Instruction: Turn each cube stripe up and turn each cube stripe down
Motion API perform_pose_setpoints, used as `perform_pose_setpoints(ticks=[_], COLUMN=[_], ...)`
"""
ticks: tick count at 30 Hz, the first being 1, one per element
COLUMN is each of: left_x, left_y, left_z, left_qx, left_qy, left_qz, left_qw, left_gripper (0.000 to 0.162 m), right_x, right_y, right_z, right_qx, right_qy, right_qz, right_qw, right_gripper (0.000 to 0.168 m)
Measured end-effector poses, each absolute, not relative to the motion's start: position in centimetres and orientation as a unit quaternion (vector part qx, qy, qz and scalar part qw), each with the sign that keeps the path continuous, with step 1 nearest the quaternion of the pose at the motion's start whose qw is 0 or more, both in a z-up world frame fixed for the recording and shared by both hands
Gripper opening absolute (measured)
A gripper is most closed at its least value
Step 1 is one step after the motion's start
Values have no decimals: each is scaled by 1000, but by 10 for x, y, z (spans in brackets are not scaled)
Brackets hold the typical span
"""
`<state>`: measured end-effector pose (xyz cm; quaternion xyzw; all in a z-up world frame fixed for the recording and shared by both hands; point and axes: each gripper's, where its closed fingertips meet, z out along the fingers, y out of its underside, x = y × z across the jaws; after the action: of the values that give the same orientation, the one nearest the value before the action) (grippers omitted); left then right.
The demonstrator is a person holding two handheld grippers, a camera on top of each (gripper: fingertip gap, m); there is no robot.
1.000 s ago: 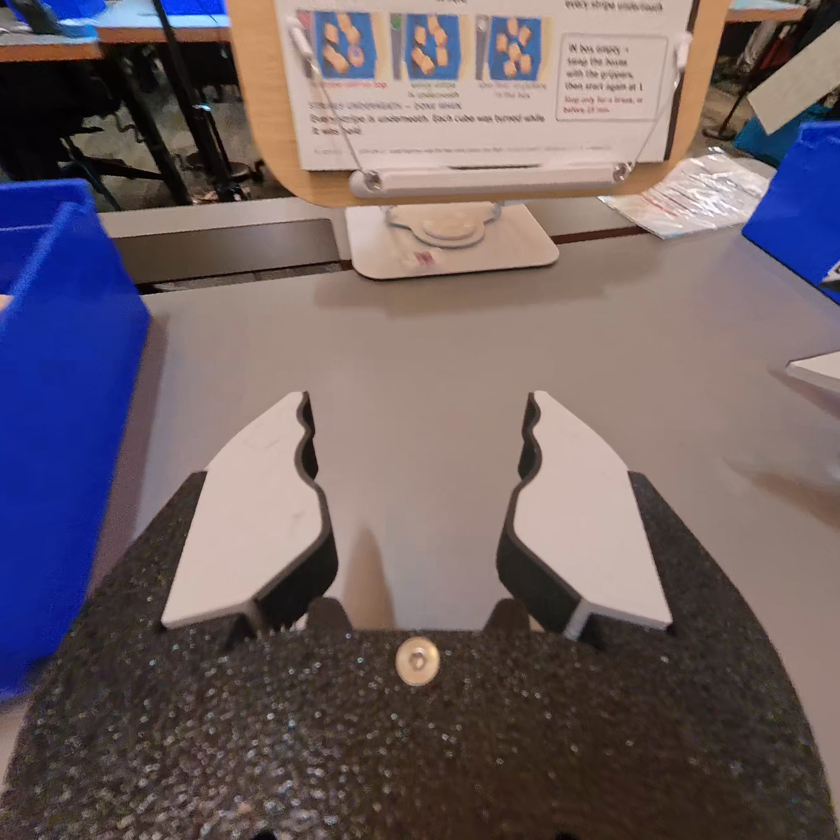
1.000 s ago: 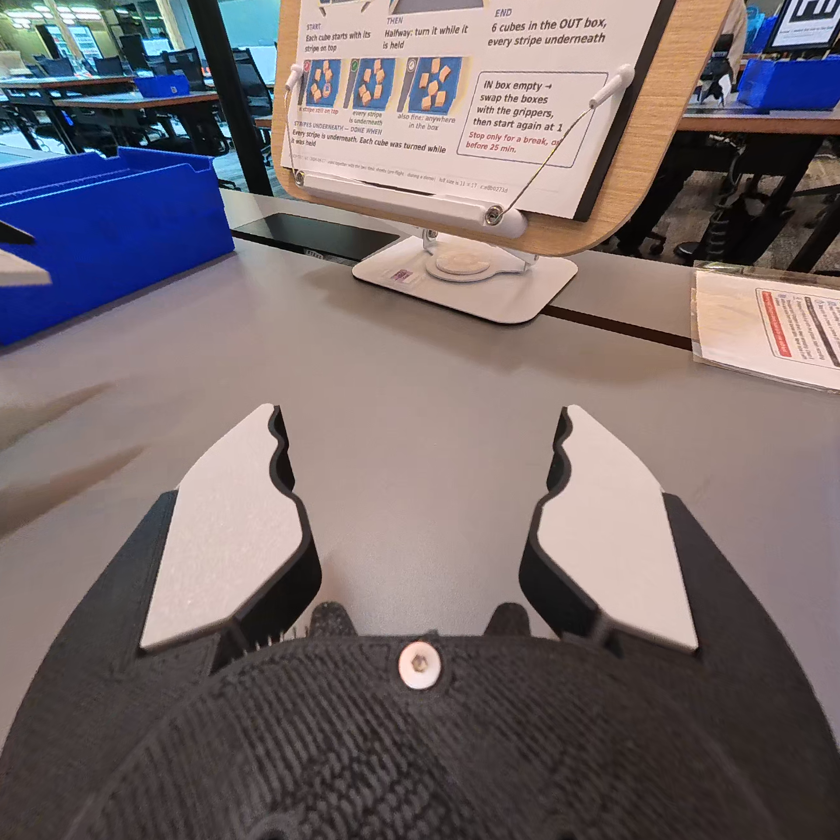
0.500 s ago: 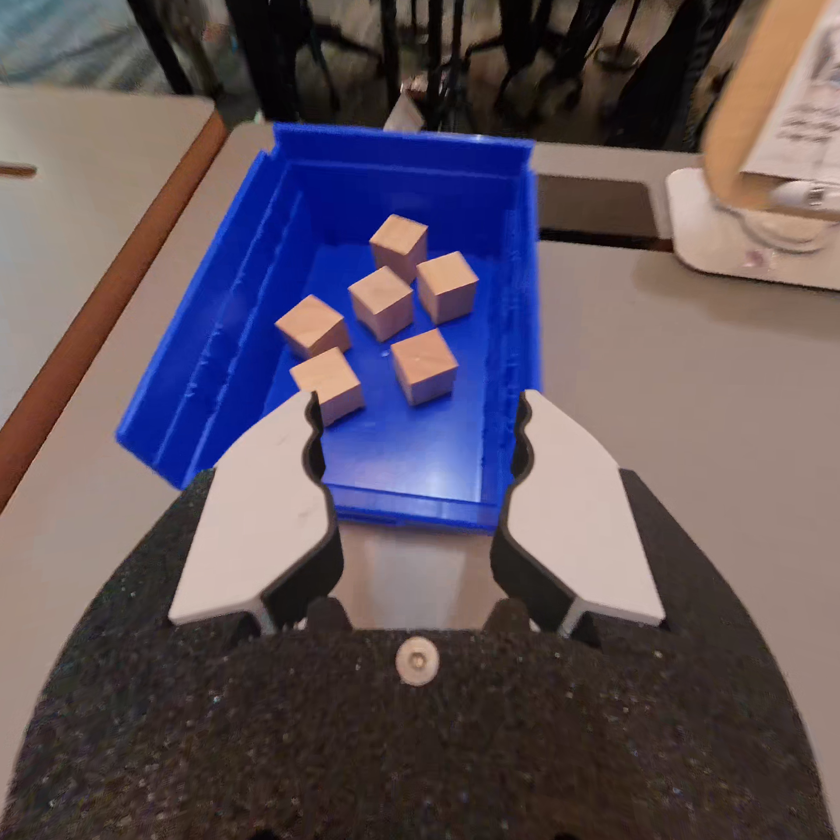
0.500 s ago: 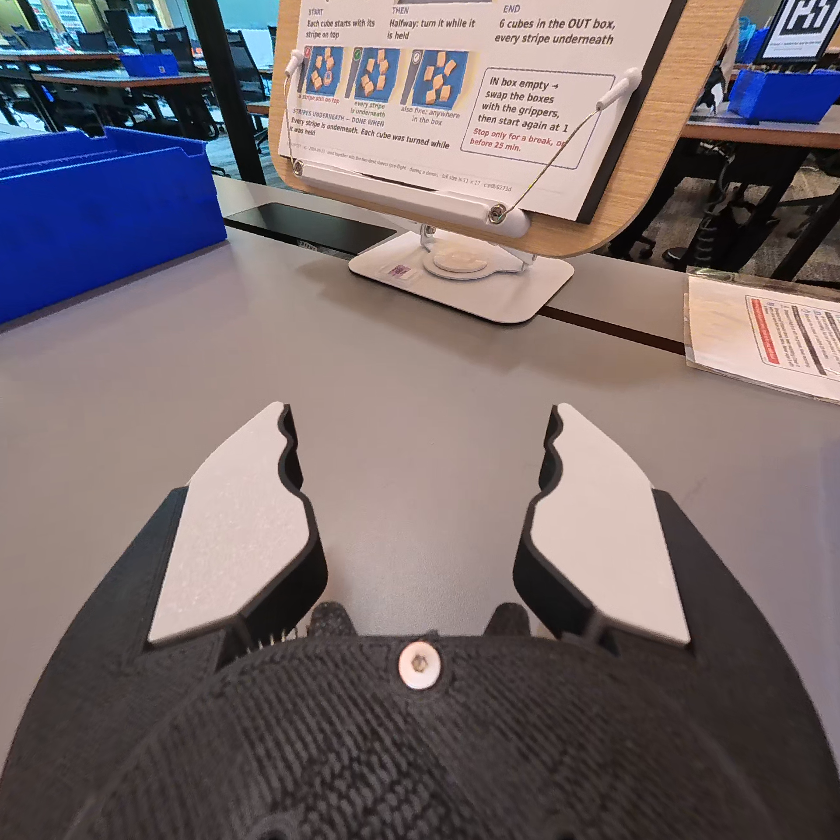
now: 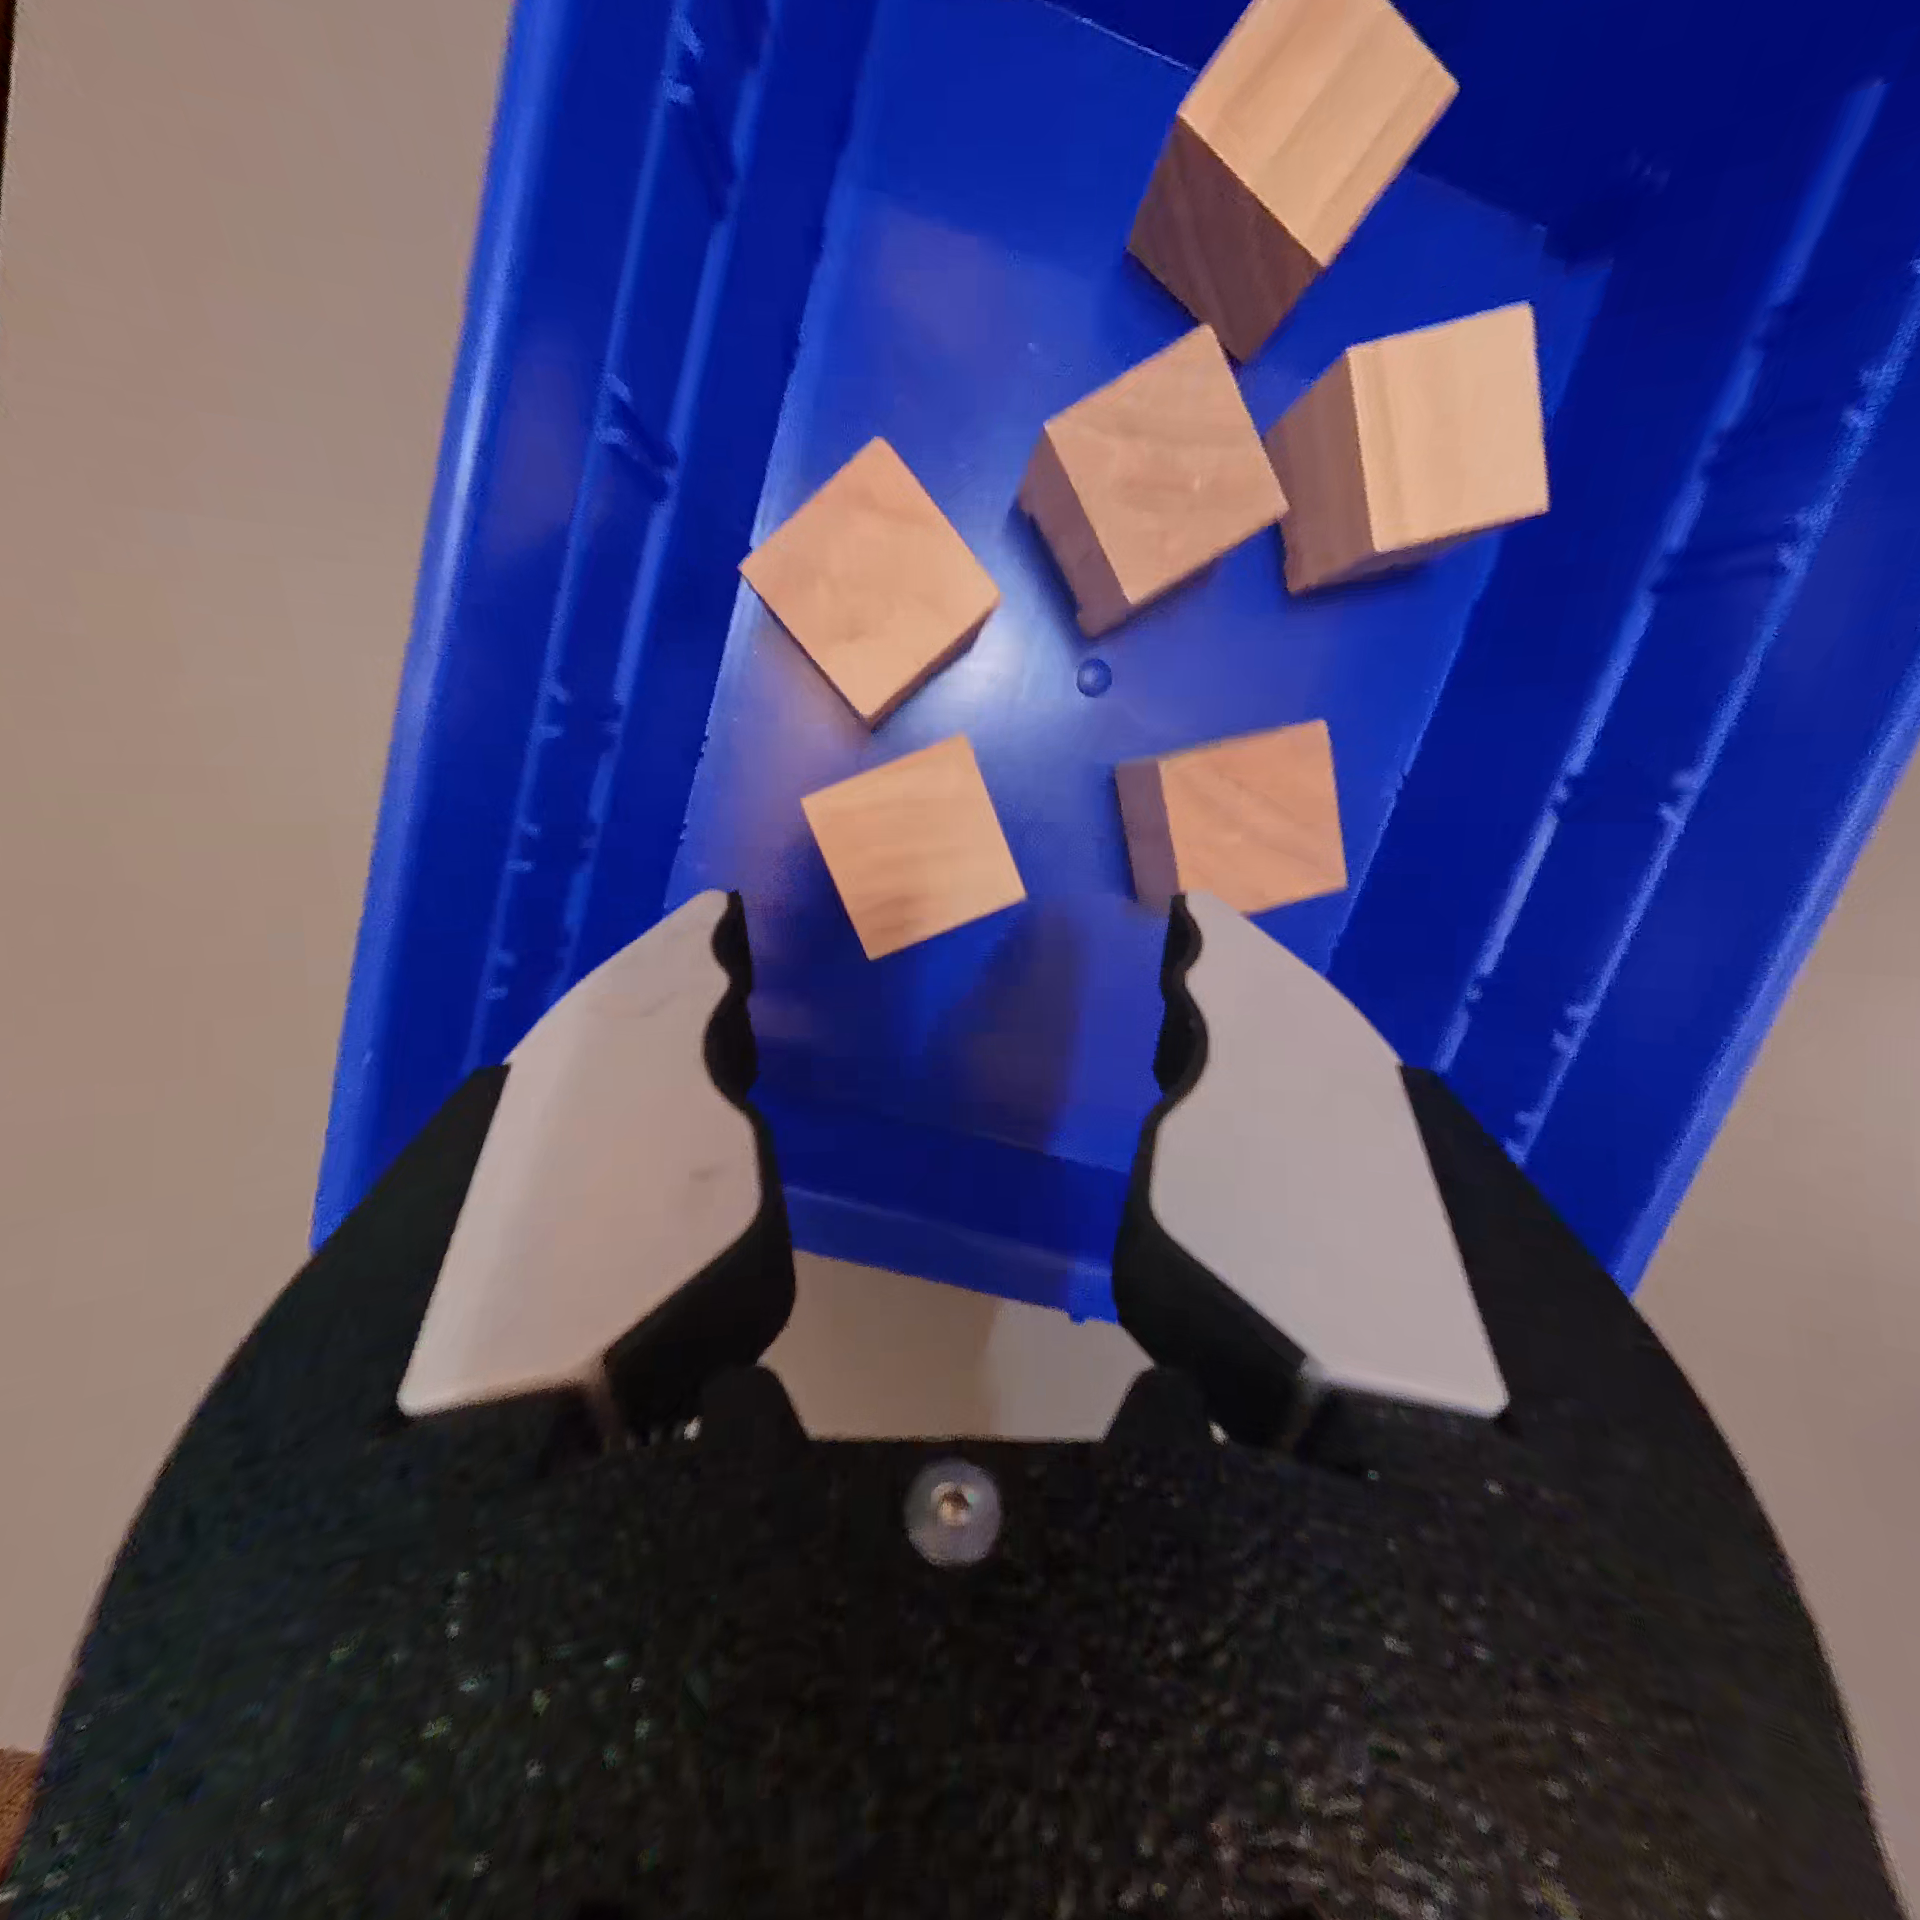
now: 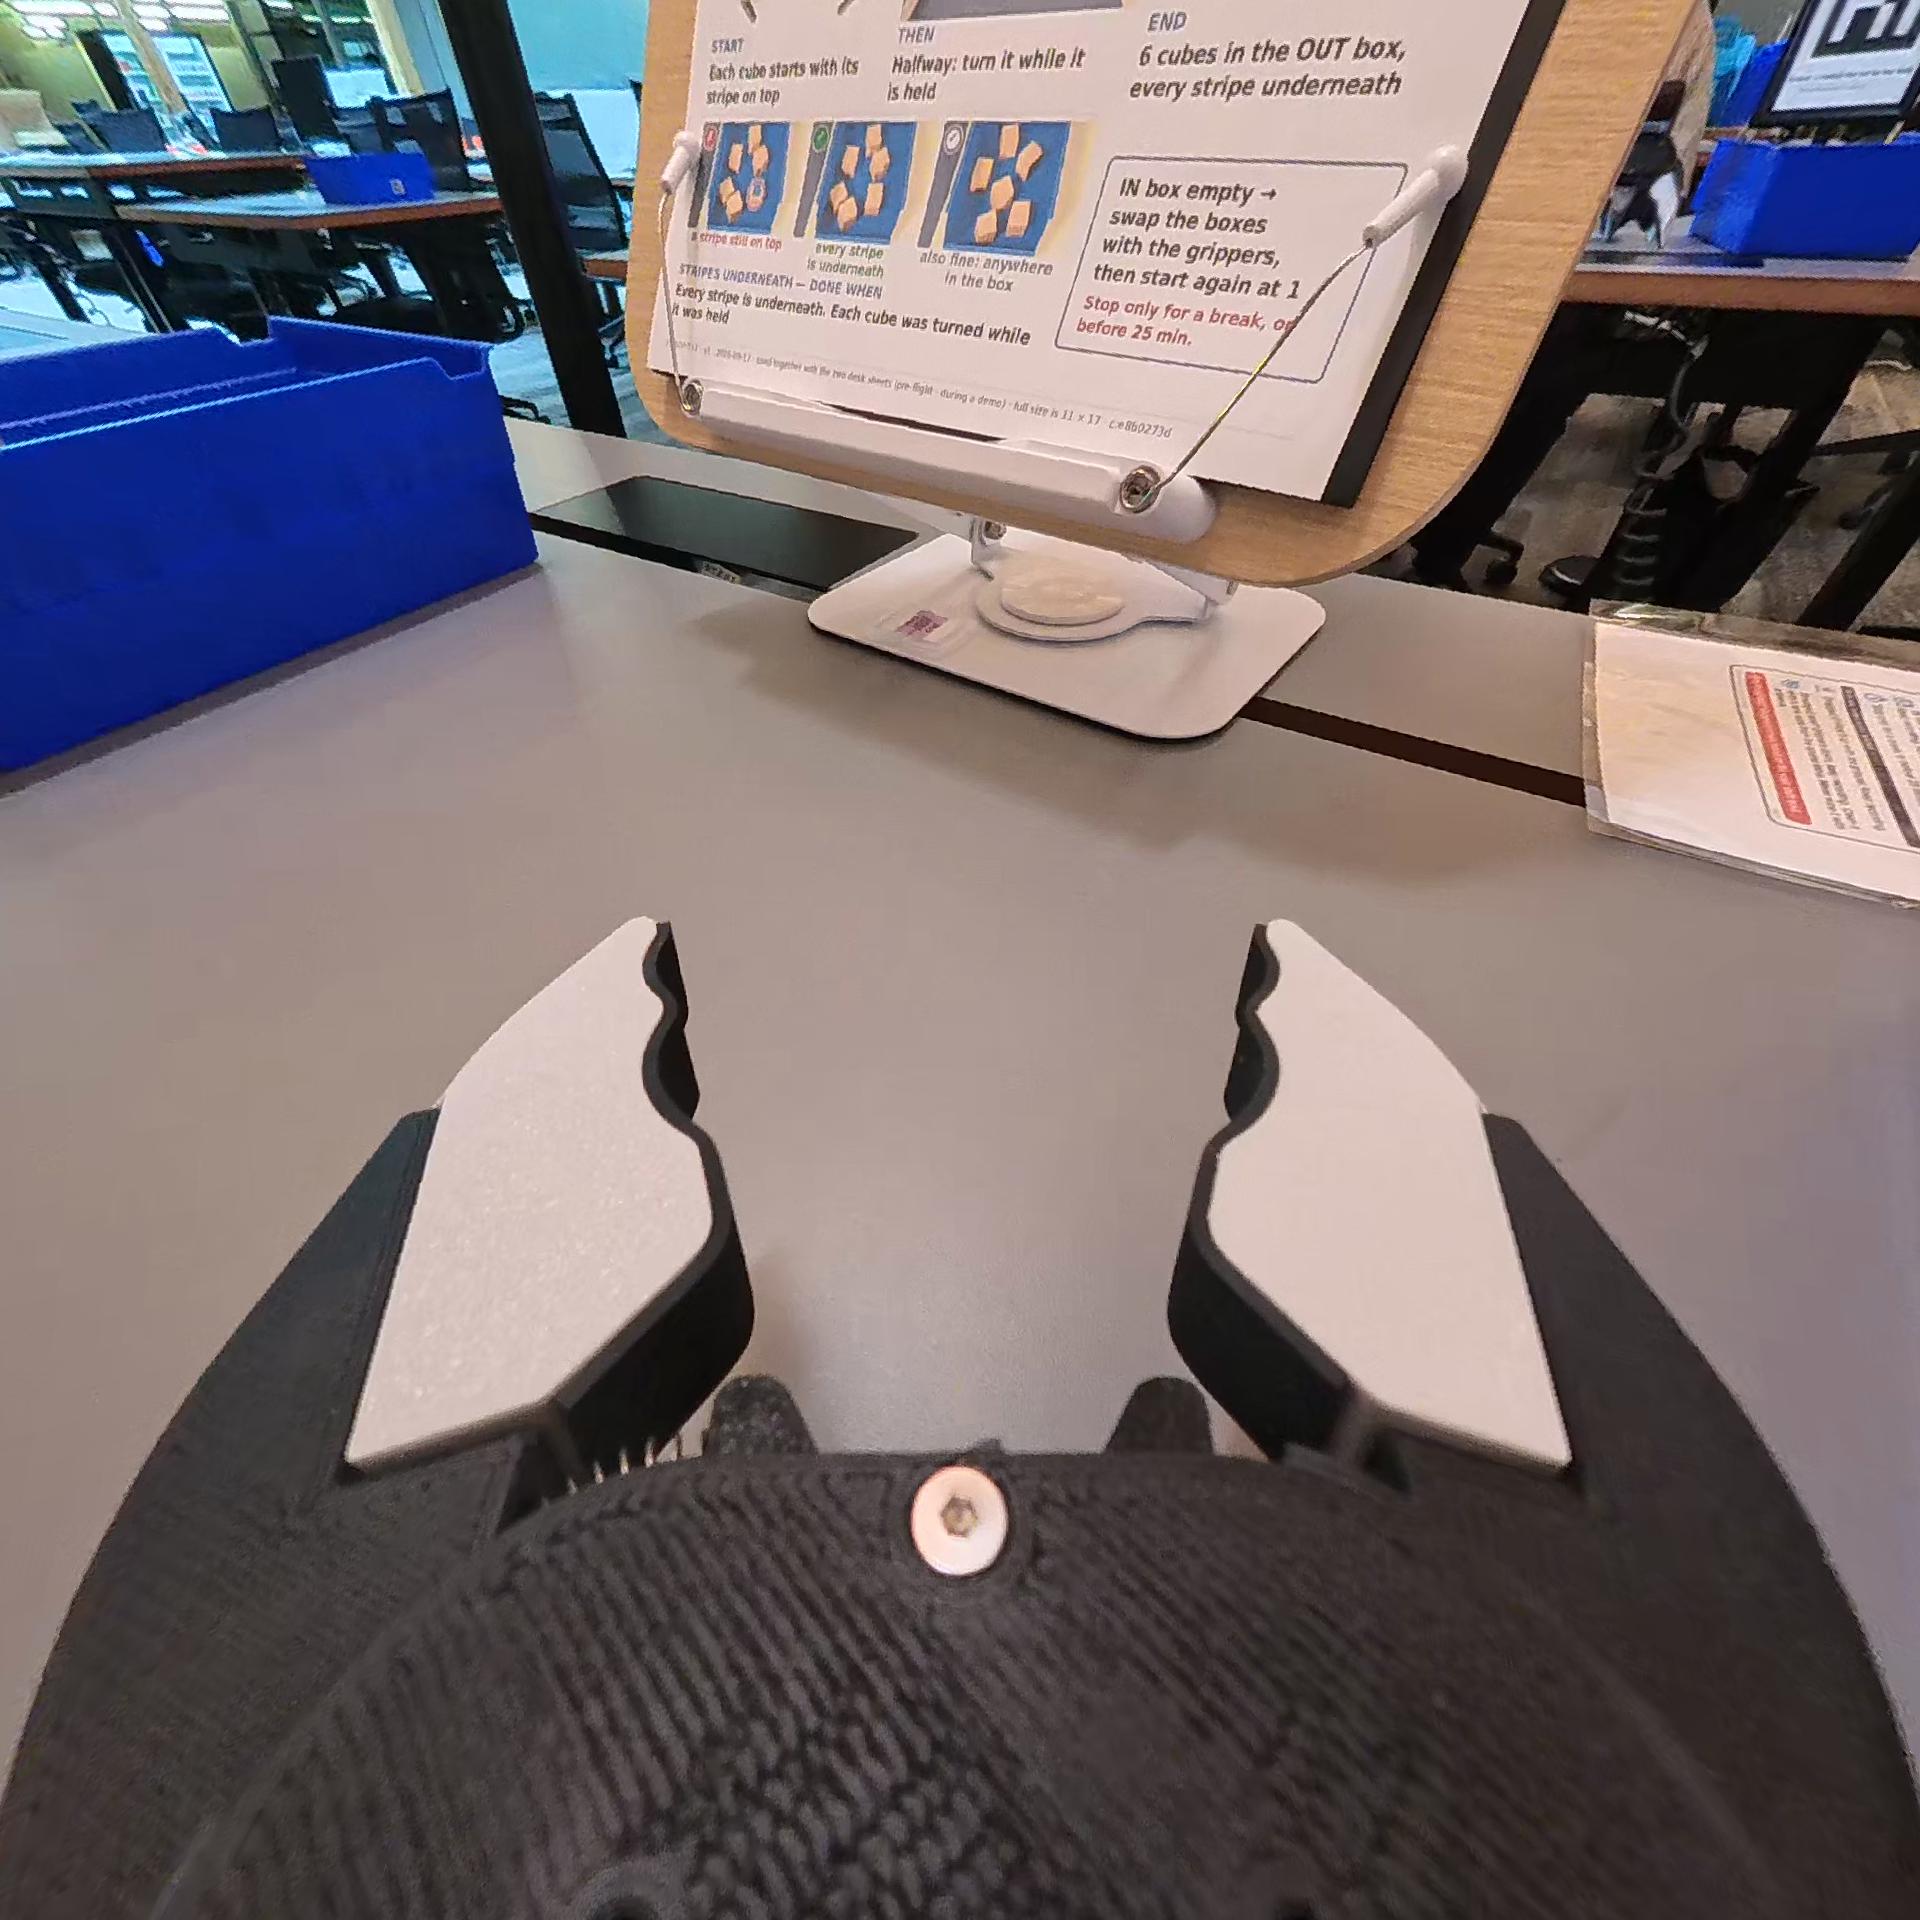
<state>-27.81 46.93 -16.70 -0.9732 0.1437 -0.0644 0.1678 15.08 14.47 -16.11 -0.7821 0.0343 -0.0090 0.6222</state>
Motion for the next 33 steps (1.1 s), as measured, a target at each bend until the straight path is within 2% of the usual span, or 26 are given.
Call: perform_pose_setpoints(ticks=[1,12,33], left_x=[-279,-281,-284], left_y=[473,478,485], left_z=[-170,-204,-227], left_qx=[-977,-991,-992], left_qy=[130,54,46], left_qz=[-62,-41,-11], left_qw=[160,119,121], left_gripper=[75,76,54], right_x=[151,149,145], right_y=[145,145,146], right_z=[-161,-162,-163], right_qx=[-782,-784,-787], right_qy=[34,28,16], right_qz=[-8,-7,-12], right_qw=[622,620,617], right_gripper=[102,102,102])
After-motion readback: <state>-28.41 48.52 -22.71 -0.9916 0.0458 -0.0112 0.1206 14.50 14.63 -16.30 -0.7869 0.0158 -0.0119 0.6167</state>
